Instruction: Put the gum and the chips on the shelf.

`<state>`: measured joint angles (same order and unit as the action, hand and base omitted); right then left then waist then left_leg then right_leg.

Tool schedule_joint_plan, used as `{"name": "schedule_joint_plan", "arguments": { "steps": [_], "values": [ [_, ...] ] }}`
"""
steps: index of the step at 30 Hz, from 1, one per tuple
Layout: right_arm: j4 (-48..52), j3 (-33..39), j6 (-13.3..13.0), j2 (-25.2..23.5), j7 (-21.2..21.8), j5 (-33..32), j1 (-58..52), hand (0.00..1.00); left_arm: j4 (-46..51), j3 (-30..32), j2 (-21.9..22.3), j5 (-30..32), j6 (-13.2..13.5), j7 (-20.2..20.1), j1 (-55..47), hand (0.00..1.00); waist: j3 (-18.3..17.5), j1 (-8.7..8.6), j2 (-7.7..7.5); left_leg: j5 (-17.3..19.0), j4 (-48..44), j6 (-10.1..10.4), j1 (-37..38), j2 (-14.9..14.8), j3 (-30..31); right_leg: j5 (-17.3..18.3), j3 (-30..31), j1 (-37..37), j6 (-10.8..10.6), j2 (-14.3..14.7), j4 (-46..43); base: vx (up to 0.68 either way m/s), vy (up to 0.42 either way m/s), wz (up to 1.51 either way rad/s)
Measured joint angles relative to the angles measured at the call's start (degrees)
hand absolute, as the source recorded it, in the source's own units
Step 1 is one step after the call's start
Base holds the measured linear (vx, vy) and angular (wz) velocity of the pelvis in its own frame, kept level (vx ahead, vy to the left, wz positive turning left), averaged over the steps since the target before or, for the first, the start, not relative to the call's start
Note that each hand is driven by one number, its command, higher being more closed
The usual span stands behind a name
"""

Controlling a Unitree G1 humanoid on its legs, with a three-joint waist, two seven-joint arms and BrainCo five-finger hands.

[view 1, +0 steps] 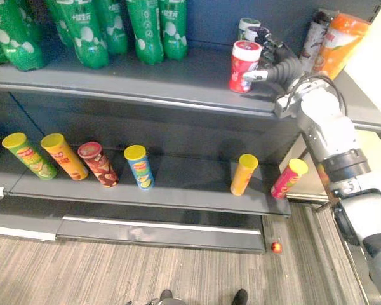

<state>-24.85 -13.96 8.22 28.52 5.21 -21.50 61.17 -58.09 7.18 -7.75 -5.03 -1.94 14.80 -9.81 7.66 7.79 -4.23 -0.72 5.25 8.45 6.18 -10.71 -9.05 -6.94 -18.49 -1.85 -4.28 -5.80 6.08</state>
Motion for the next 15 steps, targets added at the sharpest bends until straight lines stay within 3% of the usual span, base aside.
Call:
{"name": "schedule_joint_plan", "arguments": {
  "steps": [6,15],
  "values": [
    [5.21,0.15,-0.24,1.01,-0.02,-2.2,-0.01,0.0,-0.02,-0.03,-0.07,1.38,0.02,0.04,-0.22,0.0,-0.05,-1.31,-0.07,0.01,0.01,0.04,0.09,-0.04,-0.52,-0.16,0.3,0.5,-0.13,0.14,-0.01,0.02,0.005,-0.03],
    [14.05,2.3,-1.35,5.32,-2.74,-4.53,-0.01,0.0,-0.08,-0.08,-0.12,1.36,0.08,0.18,-0.31,0.0,-0.11,-1.57,-0.17,0.2,0.02,0.1,0.74,-0.11,-1.95,-0.15,1.52,0.63,-0.13,0.6,0.0,0.0,0.0,-0.06]
  ]
}}
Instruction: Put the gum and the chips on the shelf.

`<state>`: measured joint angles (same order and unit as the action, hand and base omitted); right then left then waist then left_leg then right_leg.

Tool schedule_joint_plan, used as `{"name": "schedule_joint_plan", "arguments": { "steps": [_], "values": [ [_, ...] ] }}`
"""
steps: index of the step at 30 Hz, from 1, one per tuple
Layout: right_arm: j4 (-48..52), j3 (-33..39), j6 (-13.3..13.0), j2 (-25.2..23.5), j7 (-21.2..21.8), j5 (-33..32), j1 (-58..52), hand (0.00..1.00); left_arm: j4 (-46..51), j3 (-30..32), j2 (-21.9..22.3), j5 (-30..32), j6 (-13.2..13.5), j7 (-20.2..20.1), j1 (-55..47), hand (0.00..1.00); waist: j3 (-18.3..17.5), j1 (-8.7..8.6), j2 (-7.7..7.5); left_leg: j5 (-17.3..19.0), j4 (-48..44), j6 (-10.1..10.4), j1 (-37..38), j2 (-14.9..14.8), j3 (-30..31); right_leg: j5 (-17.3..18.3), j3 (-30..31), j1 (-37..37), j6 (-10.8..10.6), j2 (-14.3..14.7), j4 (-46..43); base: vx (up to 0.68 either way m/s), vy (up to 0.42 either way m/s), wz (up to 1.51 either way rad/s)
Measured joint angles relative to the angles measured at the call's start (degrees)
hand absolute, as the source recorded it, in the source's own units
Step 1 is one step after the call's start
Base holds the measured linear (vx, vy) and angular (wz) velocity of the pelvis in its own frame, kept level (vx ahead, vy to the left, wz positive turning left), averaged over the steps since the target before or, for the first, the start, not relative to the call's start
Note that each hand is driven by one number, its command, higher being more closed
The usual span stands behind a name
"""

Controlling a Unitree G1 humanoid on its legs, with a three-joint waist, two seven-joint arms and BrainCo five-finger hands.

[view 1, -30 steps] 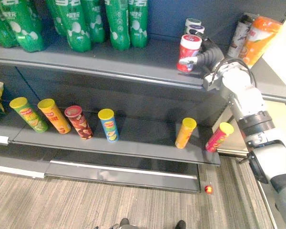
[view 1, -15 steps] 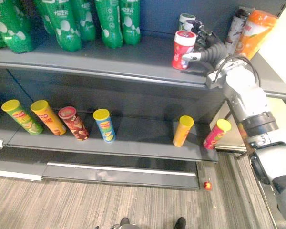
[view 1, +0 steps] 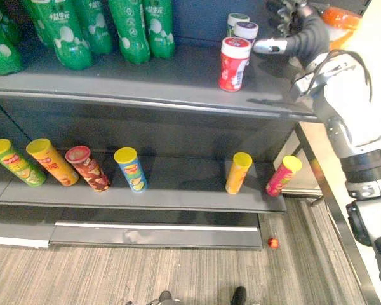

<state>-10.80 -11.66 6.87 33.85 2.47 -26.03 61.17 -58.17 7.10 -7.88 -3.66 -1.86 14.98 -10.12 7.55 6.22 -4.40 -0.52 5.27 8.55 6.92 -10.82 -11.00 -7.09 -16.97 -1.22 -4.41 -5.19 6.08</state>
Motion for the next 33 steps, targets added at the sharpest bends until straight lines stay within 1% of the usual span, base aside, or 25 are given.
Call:
{"name": "schedule_joint_plan", "arguments": {
  "steps": [2,3,4,6,7,11,13,16,18,22,23,25,27,28,30,31,32,33],
  "values": [
    [1.84,0.01,-0.11,0.63,-0.62,-1.2,-0.01,0.0,-0.04,0.0,-0.07,0.0,0.02,0.04,-0.12,0.0,-0.06,-0.29,-0.09,0.13,0.0,-0.04,0.22,-0.03,-0.71,0.01,0.48,0.16,-0.01,-0.03,0.0,-0.01,0.005,-0.15],
    [3.1,0.03,-0.16,0.81,-0.69,-1.52,-0.04,0.0,-0.06,-0.02,-0.16,-0.01,0.03,0.07,-0.3,0.0,-0.14,-1.08,-0.22,0.15,0.0,-0.04,0.2,-0.02,-0.82,0.01,0.62,0.29,-0.03,-0.07,0.01,-0.01,0.007,-0.15],
    [4.09,0.06,-0.32,1.02,-0.69,-1.52,-0.2,0.0,-0.11,-0.03,-0.23,-0.01,0.02,0.06,-0.4,0.0,-0.22,-1.33,-0.31,0.17,0.01,-0.03,0.21,-0.02,-1.09,-0.01,0.92,0.51,-0.06,-0.06,0.0,-0.01,0.006,-0.13],
    [7.14,1.4,-1.34,1.33,-0.76,-1.71,-1.75,0.0,-0.24,-0.04,-0.41,-0.16,0.03,0.0,-0.34,0.0,-0.49,-1.39,-0.64,0.24,0.0,0.05,0.2,-0.12,-2.3,-0.26,1.94,1.24,-0.03,0.08,0.0,0.0,0.004,-0.24],
    [8.14,2.12,-1.39,1.33,-0.81,-1.97,-2.54,0.0,-0.31,-0.04,-0.45,-0.16,0.03,-0.02,-0.33,0.0,-0.55,-1.49,-0.72,0.24,0.0,0.05,0.22,-0.13,-2.4,-0.27,2.04,1.29,-0.02,0.11,0.0,0.02,0.003,-0.19],
    [14.46,6.06,-1.65,1.22,-1.11,-3.82,-8.73,0.0,-1.03,-0.17,-0.71,-0.44,0.08,-0.26,-0.32,0.0,-0.99,-2.12,-1.04,0.39,0.0,0.13,0.37,-0.08,-3.27,-0.56,3.19,1.72,0.19,0.3,0.0,0.01,0.003,-0.11],
    [19.54,7.85,-2.1,0.89,-0.92,-3.99,-14.19,0.0,-1.32,-0.23,-0.81,-0.59,0.09,-0.37,-0.34,0.0,-1.07,-2.65,-1.15,0.44,0.0,0.14,0.44,-0.02,-3.92,-0.7,3.64,2.04,0.13,0.38,-0.01,0.01,0.001,-0.14],
    [25.96,10.15,-2.57,-2.05,-0.51,-3.72,-22.73,0.0,-2.61,-0.65,-0.83,-0.64,0.53,-0.62,-0.29,0.0,-1.5,-3.74,-0.92,0.69,0.0,0.26,0.88,-0.04,-4.61,-0.7,4.59,2.04,0.13,0.49,-0.01,0.0,0.004,-0.15],
    [30.53,10.36,-3.69,-5.7,0.49,-1.66,-30.18,0.0,-3.45,-0.65,-0.77,-0.65,0.59,-0.77,-0.42,0.0,-2.35,-4.42,-0.33,1.11,0.0,0.28,1.27,-0.17,-5.93,-0.69,5.53,2.06,0.06,0.61,0.0,-0.01,0.009,-0.26],
    [35.66,10.36,-5.65,-8.63,1.97,0.58,-39.27,0.0,-3.49,-1.21,-0.66,-0.66,1.33,-0.79,-0.36,0.0,-3.13,-4.78,0.47,1.7,0.0,0.33,2.04,-0.25,-7.38,-0.72,6.86,2.2,-0.02,0.91,0.0,0.0,0.005,-0.2],
    [36.28,10.37,-6.39,-9.23,2.84,0.91,-41.78,0.0,-3.53,-1.23,-0.64,-0.7,1.34,-0.77,-0.42,0.0,-3.41,-4.92,0.53,1.86,0.0,0.42,2.22,-0.29,-7.58,-0.72,7.21,2.21,-0.02,1.04,0.0,0.01,0.002,-0.14],
    [37.44,10.17,-6.8,-10.23,4.9,0.91,-45.23,0.0,-3.99,-1.27,-0.67,-0.76,1.48,-0.74,-0.43,0.0,-3.63,-5.42,0.45,2.0,-0.03,0.54,2.29,-0.34,-8.04,-0.73,7.72,2.41,-0.01,1.19,0.0,0.01,0.002,-0.15],
    [38.79,8.16,-7.65,-10.76,8.09,0.83,-50.16,0.0,-5.2,-1.27,-0.71,-2.31,1.73,-0.63,-0.45,0.0,-4.08,-5.87,0.32,2.22,-0.13,0.65,2.26,-0.34,-9.03,-0.91,8.64,2.99,0.08,1.38,0.0,0.02,0.007,-0.2],
    [39.35,7.62,-7.65,-10.98,9.12,0.83,-51.7,0.0,-5.27,-1.33,-0.71,-2.51,1.73,-0.59,-0.49,0.0,-4.08,-5.98,0.31,2.23,-0.3,0.65,2.26,-0.34,-9.11,-0.91,8.78,2.99,0.08,1.39,0.0,0.03,0.008,-0.16],
    [39.76,4.5,-7.56,-11.5,12.75,0.83,-56.97,0.0,-5.29,-2.36,-0.72,-2.67,1.74,-0.41,-0.58,0.0,-4.12,-6.21,0.39,2.66,-0.56,0.65,2.54,-0.33,-10.24,-0.95,9.64,3.14,0.07,1.49,0.0,0.02,0.011,-0.18],
    [39.76,3.82,-7.51,-11.53,13.55,0.84,-58.12,0.0,-5.3,-2.51,-0.72,-2.68,1.75,-0.42,-0.55,0.0,-4.12,-6.21,0.39,2.72,-0.57,0.64,2.58,-0.3,-10.38,-0.97,9.79,3.2,0.04,1.49,0.0,0.02,0.014,-0.14],
    [39.74,2.75,-7.26,-11.8,15.19,0.86,-60.21,0.0,-5.34,-2.89,-0.76,-2.71,1.75,-0.43,-0.56,0.0,-4.12,-6.4,0.4,2.85,-0.63,0.62,2.63,-0.22,-10.47,-0.99,9.95,3.21,0.02,1.47,0.0,0.01,0.008,-0.09],
    [39.64,1.93,-6.73,-12.01,15.96,0.85,-61.38,0.0,-5.42,-3.02,-0.78,-2.77,1.76,-0.45,-0.57,0.0,-4.12,-6.51,0.4,3.04,-0.83,0.62,2.67,-0.19,-10.55,-1.0,10.15,3.21,0.01,1.47,0.0,0.01,0.011,-0.09]
  ]
}}
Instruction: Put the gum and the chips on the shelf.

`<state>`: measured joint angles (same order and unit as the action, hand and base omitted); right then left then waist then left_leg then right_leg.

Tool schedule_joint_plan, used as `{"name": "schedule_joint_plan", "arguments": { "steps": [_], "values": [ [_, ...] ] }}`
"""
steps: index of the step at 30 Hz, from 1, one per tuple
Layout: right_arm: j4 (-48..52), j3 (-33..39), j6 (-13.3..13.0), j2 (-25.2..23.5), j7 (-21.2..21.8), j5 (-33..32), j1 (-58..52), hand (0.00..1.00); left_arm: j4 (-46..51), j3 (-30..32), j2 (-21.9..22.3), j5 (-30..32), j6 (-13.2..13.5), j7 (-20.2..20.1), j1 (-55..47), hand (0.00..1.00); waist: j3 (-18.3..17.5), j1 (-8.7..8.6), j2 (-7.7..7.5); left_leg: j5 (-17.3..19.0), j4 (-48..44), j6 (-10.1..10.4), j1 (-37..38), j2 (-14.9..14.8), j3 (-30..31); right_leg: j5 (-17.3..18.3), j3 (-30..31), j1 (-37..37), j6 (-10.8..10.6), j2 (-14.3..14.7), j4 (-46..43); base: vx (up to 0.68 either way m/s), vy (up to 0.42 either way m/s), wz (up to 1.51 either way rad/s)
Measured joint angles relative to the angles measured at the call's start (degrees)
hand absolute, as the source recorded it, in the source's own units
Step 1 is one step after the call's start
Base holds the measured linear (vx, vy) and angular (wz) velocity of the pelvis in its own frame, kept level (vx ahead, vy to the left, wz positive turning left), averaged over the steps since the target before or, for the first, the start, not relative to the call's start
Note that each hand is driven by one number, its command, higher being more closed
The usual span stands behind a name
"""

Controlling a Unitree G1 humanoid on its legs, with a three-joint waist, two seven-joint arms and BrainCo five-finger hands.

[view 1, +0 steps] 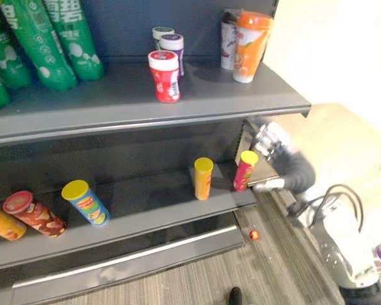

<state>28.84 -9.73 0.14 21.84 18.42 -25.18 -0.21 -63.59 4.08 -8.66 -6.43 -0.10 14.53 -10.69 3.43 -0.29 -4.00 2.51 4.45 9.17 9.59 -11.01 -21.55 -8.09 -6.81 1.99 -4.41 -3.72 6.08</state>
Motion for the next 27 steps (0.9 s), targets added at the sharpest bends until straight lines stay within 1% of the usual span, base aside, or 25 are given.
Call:
{"name": "schedule_joint_plan", "arguments": {
  "steps": [2,3,6,10,12,14,16,17,18,19,21,24,25,27],
  "values": [
    [-0.9,-2.12,1.12,-0.16,1.38,0.01,-2.02,0.0,-0.14,-0.58,-0.09,-0.1,0.04,-0.07,0.1,0.0,0.07,-0.15,0.12,0.71,-0.91,-0.05,-0.06,0.03,-0.38,-0.05,0.56,-0.01,-0.07,-0.06,0.0,0.0,0.011,-0.11],
    [-1.72,-2.91,1.13,-0.4,1.78,0.03,-3.05,0.0,-0.17,-1.04,-0.17,-0.11,0.04,-0.11,0.12,0.0,0.06,-0.16,0.18,0.86,-1.09,-0.04,-0.06,0.05,-0.46,-0.06,0.67,-0.05,-0.08,-0.1,0.0,0.0,0.01,-0.09],
    [-6.02,-5.46,1.7,-0.94,1.64,0.8,-6.68,0.0,-0.19,-2.68,-0.5,-0.26,0.16,-0.46,0.17,0.0,0.06,-0.07,0.46,1.51,-2.03,-0.12,-0.07,0.02,-1.13,-0.08,0.96,-0.2,-0.16,-0.23,0.0,0.0,0.006,-0.05],
    [-12.73,-7.26,2.86,-3.22,1.59,5.14,-10.95,0.0,-0.22,-3.82,-0.6,-2.45,0.22,-1.88,0.18,0.0,0.31,-0.24,1.06,2.03,-2.72,-0.2,-0.29,0.05,-1.17,-0.07,0.99,-0.26,-0.21,-0.45,0.01,0.0,0.001,-0.01],
    [-17.97,-7.47,3.13,-4.21,1.23,7.12,-12.73,0.0,-0.21,-3.86,-0.62,-2.93,0.06,-3.35,0.17,0.0,0.4,-0.3,1.34,2.07,-2.74,-0.2,-0.32,0.05,-1.16,-0.04,0.93,-0.26,-0.24,-0.47,0.01,0.0,0.0,0.0],
    [-22.69,-7.44,3.35,-5.12,-0.22,7.54,-13.42,0.0,-0.22,-3.86,-0.68,-4.77,-0.17,-4.26,0.09,0.0,0.4,-0.37,1.5,2.12,-2.76,-0.14,-0.33,0.0,-1.16,0.01,0.91,-0.26,-0.3,-0.44,0.01,0.0,0.0,0.0],
    [-28.35,-7.13,3.63,-6.18,-1.03,7.94,-13.72,0.0,-0.21,-3.84,-0.68,-4.92,-0.18,-4.94,0.03,0.0,0.46,-0.53,1.66,2.19,-2.82,-0.15,-0.35,-0.01,-1.18,0.06,0.91,-0.26,-0.36,-0.44,0.01,0.0,0.0,0.0],
    [-32.01,-6.97,4.07,-6.97,-1.54,8.55,-13.89,0.0,-0.21,-3.8,-0.67,-6.37,-0.29,-5.54,-0.15,0.0,0.44,-0.74,1.79,2.26,-2.88,-0.14,-0.36,-0.02,-1.21,0.13,0.92,-0.26,-0.45,-0.44,0.01,0.0,0.0,0.0],
    [-36.01,-6.88,4.77,-7.66,-1.84,8.92,-14.04,0.0,-0.2,-3.74,-0.66,-7.04,-0.62,-6.12,-0.33,0.0,0.38,-0.98,1.93,2.29,-2.88,-0.12,-0.35,-0.03,-1.24,0.13,0.93,-0.26,-0.46,-0.44,0.01,0.0,0.0,0.0],
    [-38.31,-6.75,4.88,-8.03,-1.87,8.92,-14.07,0.0,-0.2,-3.7,-0.66,-7.04,-0.66,-6.2,-0.35,0.0,0.39,-1.03,1.99,2.31,-2.88,-0.11,-0.35,-0.02,-1.26,0.13,0.95,-0.26,-0.46,-0.44,0.01,0.0,0.0,0.0],
    [-47.88,-5.89,4.83,-9.6,-3.56,9.09,-14.09,0.0,-0.19,-3.17,-0.67,-7.02,-0.78,-6.74,-0.34,0.0,0.4,-1.04,2.27,2.36,-2.89,-0.04,-0.29,-0.04,-1.41,0.13,1.12,-0.25,-0.45,-0.39,0.01,0.0,-0.004,-0.02],
    [-56.2,-3.89,4.02,-10.87,-5.71,11.12,-14.08,0.0,-0.15,-1.84,-0.49,-6.97,-1.1,-8.24,-0.34,0.0,0.52,-1.06,2.64,2.5,-3.01,0.09,-0.11,-0.1,-1.78,0.07,1.51,-0.25,-0.38,-0.26,0.0,-0.01,-0.008,-0.09],
    [-60.19,-2.3,2.81,-11.4,-6.94,12.2,-14.03,0.0,-0.14,-1.33,-0.39,-6.93,-1.43,-8.74,-0.35,0.0,0.58,-1.05,2.82,2.6,-2.99,0.17,0.31,-0.17,-2.49,-0.05,2.15,-0.25,-0.22,-0.05,-0.01,-0.01,-0.008,-0.19],
    [-63.42,-0.98,1.83,-11.6,-8.17,14.07,-13.85,0.0,-0.14,-0.99,-0.28,-6.81,-1.82,-9.08,-0.39,0.0,0.59,-1.11,3.03,2.73,-3.03,0.27,0.71,-0.22,-3.14,-0.06,2.73,-0.28,-0.23,0.15,-0.01,-0.01,-0.009,-0.19]
  ]
}}
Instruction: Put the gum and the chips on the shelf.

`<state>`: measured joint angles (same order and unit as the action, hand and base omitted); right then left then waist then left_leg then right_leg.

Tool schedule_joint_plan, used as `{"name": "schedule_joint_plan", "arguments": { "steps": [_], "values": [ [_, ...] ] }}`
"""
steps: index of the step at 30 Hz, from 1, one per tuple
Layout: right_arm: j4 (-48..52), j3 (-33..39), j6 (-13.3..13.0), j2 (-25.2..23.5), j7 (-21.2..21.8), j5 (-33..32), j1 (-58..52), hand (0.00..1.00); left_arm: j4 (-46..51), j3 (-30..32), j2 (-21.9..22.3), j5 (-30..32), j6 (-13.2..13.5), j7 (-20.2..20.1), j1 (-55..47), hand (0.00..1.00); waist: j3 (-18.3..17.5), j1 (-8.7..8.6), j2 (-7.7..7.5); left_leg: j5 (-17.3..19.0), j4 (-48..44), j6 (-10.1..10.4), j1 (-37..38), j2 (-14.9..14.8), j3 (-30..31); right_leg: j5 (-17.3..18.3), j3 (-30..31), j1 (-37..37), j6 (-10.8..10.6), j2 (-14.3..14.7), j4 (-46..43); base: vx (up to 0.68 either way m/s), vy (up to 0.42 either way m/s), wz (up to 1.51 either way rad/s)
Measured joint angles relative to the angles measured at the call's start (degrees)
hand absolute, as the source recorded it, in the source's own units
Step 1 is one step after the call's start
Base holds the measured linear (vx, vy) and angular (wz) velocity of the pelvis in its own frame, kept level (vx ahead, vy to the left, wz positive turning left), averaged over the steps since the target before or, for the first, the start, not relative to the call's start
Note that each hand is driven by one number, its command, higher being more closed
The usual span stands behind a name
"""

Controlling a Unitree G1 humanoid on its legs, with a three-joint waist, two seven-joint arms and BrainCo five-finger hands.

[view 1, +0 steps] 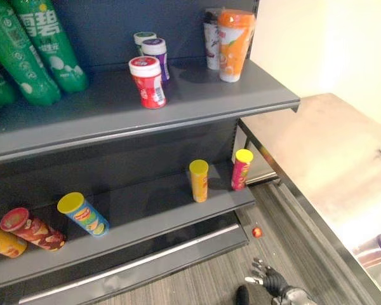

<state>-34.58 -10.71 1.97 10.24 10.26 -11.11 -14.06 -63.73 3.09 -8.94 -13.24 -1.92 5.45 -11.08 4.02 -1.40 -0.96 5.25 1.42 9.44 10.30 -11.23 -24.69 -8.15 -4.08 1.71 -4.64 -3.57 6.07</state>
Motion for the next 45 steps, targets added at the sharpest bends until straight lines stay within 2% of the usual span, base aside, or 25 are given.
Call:
{"name": "schedule_joint_plan", "arguments": {
  "steps": [3,9,11,14,19,21,22,24,26,27,28,29,30,31,32,34,35,36,37,38,39,40,41,42,45],
  "values": [
    [-6.34,4.52,-3.88,-0.76,-2.3,2.63,0.5,0.0,0.33,1.37,0.29,0.14,-0.07,-1.24,0.21,0.0,-0.03,-0.24,0.21,0.01,-0.03,0.0,0.38,0.03,-0.2,0.01,0.18,-0.1,-0.01,0.0,-0.24,-0.02,-0.011,-0.06],
    [-12.78,8.73,-8.82,-1.7,-5.96,4.31,1.67,0.0,0.4,3.09,0.96,0.52,-0.27,-1.29,0.06,0.0,0.13,-0.03,0.55,0.14,0.26,-0.07,1.13,0.25,0.03,0.27,-0.05,-0.96,-0.2,-0.27,-0.28,-0.03,-0.008,0.03],
    [-14.56,10.37,-8.81,-1.94,-6.55,4.32,1.78,0.0,0.4,3.52,1.08,0.5,-0.8,-1.25,0.1,0.0,0.12,-0.03,0.54,0.16,0.31,-0.09,1.12,0.39,0.15,0.44,-0.11,-0.98,0.04,-0.42,-0.28,-0.03,-0.01,0.02],
    [-18.78,12.29,-7.32,-2.03,-8.38,3.63,1.45,0.0,0.33,3.64,1.51,0.32,-1.14,-0.76,0.09,0.0,0.1,-0.02,0.52,0.16,0.46,-0.1,1.12,0.59,0.45,0.45,-0.37,-1.08,0.04,-0.66,-0.28,-0.02,-0.005,0.04],
    [-20.99,15.3,-7.3,-2.76,-10.35,3.44,0.07,0.0,-0.13,4.07,2.01,-2.59,-1.19,0.81,-0.01,0.0,0.04,-0.1,0.76,0.22,0.86,-0.3,1.38,1.14,0.84,1.13,-0.75,-1.03,-0.34,-1.2,-1.25,-0.01,0.007,0.05],
    [-21.62,17.13,-7.8,-3.63,-11.42,3.44,-0.19,0.0,-0.2,4.07,1.99,-4.23,-1.18,1.11,0.01,0.0,0.76,-0.16,0.27,0.91,-0.35,-0.83,1.78,1.19,1.51,3.27,-1.08,-0.59,-0.79,-1.75,-4.84,0.01,0.052,0.14],
    [-21.57,18.35,-7.82,-4.1,-12.22,3.32,-0.59,0.0,-0.17,4.1,1.79,-4.54,-1.16,1.15,0.06,0.0,0.91,-0.14,0.07,2.09,-2.16,-1.33,1.94,1.54,1.74,5.63,-1.1,0.97,-1.46,-2.85,-10.38,0.0,0.078,0.12],
    [-21.57,19.63,-8.45,-4.73,-12.29,1.91,-1.2,0.0,-0.2,4.17,1.51,-4.41,-1.24,1.06,0.03,0.0,0.9,-0.16,-0.53,2.78,-2.81,-2.03,1.96,2.93,1.65,7.15,-0.64,3.12,-2.42,-4.73,-14.99,-0.02,0.112,0.0],
    [-21.92,22.4,-10.19,-6.44,-12.16,-0.75,-2.25,0.0,-0.19,5.45,1.42,-4.07,-2.05,0.48,0.16,0.0,1.65,-0.23,-1.3,2.79,-2.53,-2.94,2.16,4.37,-0.02,6.05,-0.18,4.49,-3.98,-6.25,-16.2,-0.05,0.104,-0.29],
    [-22.1,23.63,-10.98,-7.23,-12.11,-1.52,-2.67,0.0,-0.24,6.44,1.5,-3.9,-2.43,0.33,0.28,0.0,2.07,-0.23,-1.48,3.0,-2.65,-3.33,2.57,4.54,-1.63,4.14,-0.35,5.06,-3.83,-6.18,-16.08,-0.1,0.079,-0.85],
    [-22.07,24.23,-12.15,-7.54,-12.04,-2.11,-2.89,0.0,-0.4,7.68,2.09,-3.86,-2.59,0.3,-0.28,0.0,2.95,-0.12,-1.01,3.2,-3.19,-3.98,3.31,3.6,-5.29,-1.95,-0.64,5.36,-4.38,-4.52,-12.7,-0.15,0.096,-1.12],
    [-22.09,24.44,-12.64,-7.36,-11.86,-2.12,-2.58,0.0,-0.35,8.27,2.89,-3.92,-2.61,0.26,-0.54,0.0,3.31,0.05,0.64,3.27,-3.78,-4.56,2.95,2.08,-7.98,-3.83,-1.67,5.37,-3.6,-3.53,-11.06,-0.22,0.122,-1.35],
    [-22.19,24.84,-12.7,-7.26,-11.52,-2.08,-1.53,0.0,-0.24,8.53,3.02,-3.95,-2.58,0.25,-0.23,0.0,4.18,-0.04,0.93,3.34,-4.18,-4.7,2.85,0.93,-10.7,-2.18,-7.03,6.51,0.32,-3.87,-15.96,-0.24,0.108,-1.31],
    [-22.5,25.6,-12.74,-7.32,-10.92,-2.11,-1.28,0.0,0.0,8.45,2.85,-4.02,-2.6,0.21,0.76,0.0,5.48,-0.37,0.88,3.19,-4.66,-4.58,2.8,-0.6,-13.42,4.09,-14.04,7.83,4.97,-6.1,-27.64,-0.22,0.105,-1.34],
    [-23.37,26.11,-12.91,-7.35,-10.72,-2.22,-1.26,0.0,0.03,8.43,2.66,-4.11,-2.57,0.19,1.52,0.0,5.8,0.01,0.65,3.04,-4.96,-4.37,2.71,-1.77,-15.62,7.15,-17.56,7.54,5.49,-7.87,-33.55,-0.15,0.069,-1.45],
    [-24.96,26.55,-13.38,-7.3,-10.6,-2.36,-0.57,0.0,0.02,8.44,2.34,-4.52,-2.49,-0.25,1.83,0.0,5.86,0.15,0.34,2.83,-5.8,-4.05,2.24,-3.36,-20.25,7.85,-21.07,4.66,5.76,-11.15,-38.45,-0.05,-0.013,-1.38],
    [-24.98,26.62,-14.06,-7.33,-10.26,-2.34,-0.56,0.0,0.07,8.48,1.93,-4.61,-2.4,-0.66,1.94,0.0,5.69,0.08,-0.22,2.57,-6.5,-3.74,1.67,-3.29,-23.42,6.55,-22.0,2.01,5.05,-13.25,-37.33,0.02,-0.097,-1.61],
    [-25.12,26.44,-14.25,-7.51,-9.87,-2.3,0.69,0.0,-0.02,8.68,1.23,-4.67,-2.36,-0.88,2.85,0.0,6.26,0.04,-1.15,2.23,-7.68,-4.33,1.52,-3.26,-25.86,6.14,-23.22,1.71,3.92,-11.62,-32.2,0.0,-0.13,-1.57],
    [-25.0,26.01,-14.54,-7.74,-9.76,-2.23,1.03,0.0,-0.22,8.57,1.23,-4.56,-2.36,-0.95,3.09,0.0,6.5,0.09,-0.74,1.76,-7.92,-5.05,0.84,-3.44,-26.43,5.59,-24.41,1.2,4.59,-10.79,-29.07,-0.11,-0.163,-1.42],
    [-24.82,25.91,-15.11,-7.8,-9.64,-2.08,1.6,0.0,-0.19,8.51,1.22,-4.7,-2.34,-1.29,3.28,0.0,6.71,0.0,-0.78,0.97,-4.46,-5.64,0.0,-0.75,-24.4,4.9,-23.67,-0.15,4.84,-9.17,-21.91,-0.24,-0.133,-1.14],
    [-25.1,26.61,-15.13,-7.23,-9.68,-1.71,1.65,0.0,-0.14,8.5,2.18,-4.69,-2.08,-1.43,3.45,0.0,6.52,-0.06,0.31,-0.28,-0.42,-5.6,0.75,0.69,-25.03,5.09,-22.83,-1.35,3.94,-7.62,-16.34,-0.22,-0.11,-0.92],
    [-25.3,26.76,-15.1,-7.51,-9.66,-1.37,1.94,0.0,-0.16,8.57,2.25,-4.68,-1.93,-1.48,4.06,0.0,6.83,-0.3,0.02,-0.6,-0.06,-5.06,0.84,0.92,-25.96,7.14,-22.78,-1.33,3.76,-8.11,-16.77,-0.12,-0.067,-0.53],
    [-25.35,26.95,-15.11,-8.09,-9.47,-0.92,1.98,0.0,0.09,8.56,1.75,-4.67,-1.75,-1.43,4.67,0.0,6.98,-0.11,-0.37,-0.57,-0.72,-5.04,0.96,0.95,-26.76,10.47,-22.91,-0.88,4.54,-9.32,-20.14,0.02,-0.142,-0.35],
    [-25.41,26.92,-15.14,-8.34,-9.09,-0.09,1.31,0.0,0.55,8.56,1.69,-4.67,-1.09,-1.45,4.41,0.0,6.48,0.12,-1.71,-0.67,-1.68,-4.78,1.98,1.07,-28.18,10.4,-22.5,-1.18,2.77,-9.54,-19.54,0.03,-0.15,-0.44],
    [-25.3,25.85,-16.29,-8.28,-8.64,-0.08,2.11,0.0,0.52,8.58,1.5,-4.77,-0.74,-1.46,4.17,0.0,5.81,0.15,-1.86,-1.47,-1.57,-3.52,1.81,0.62,-28.94,10.09,-22.05,-2.43,2.26,-7.24,-14.68,-0.04,-0.207,-0.47]
  ]
}}
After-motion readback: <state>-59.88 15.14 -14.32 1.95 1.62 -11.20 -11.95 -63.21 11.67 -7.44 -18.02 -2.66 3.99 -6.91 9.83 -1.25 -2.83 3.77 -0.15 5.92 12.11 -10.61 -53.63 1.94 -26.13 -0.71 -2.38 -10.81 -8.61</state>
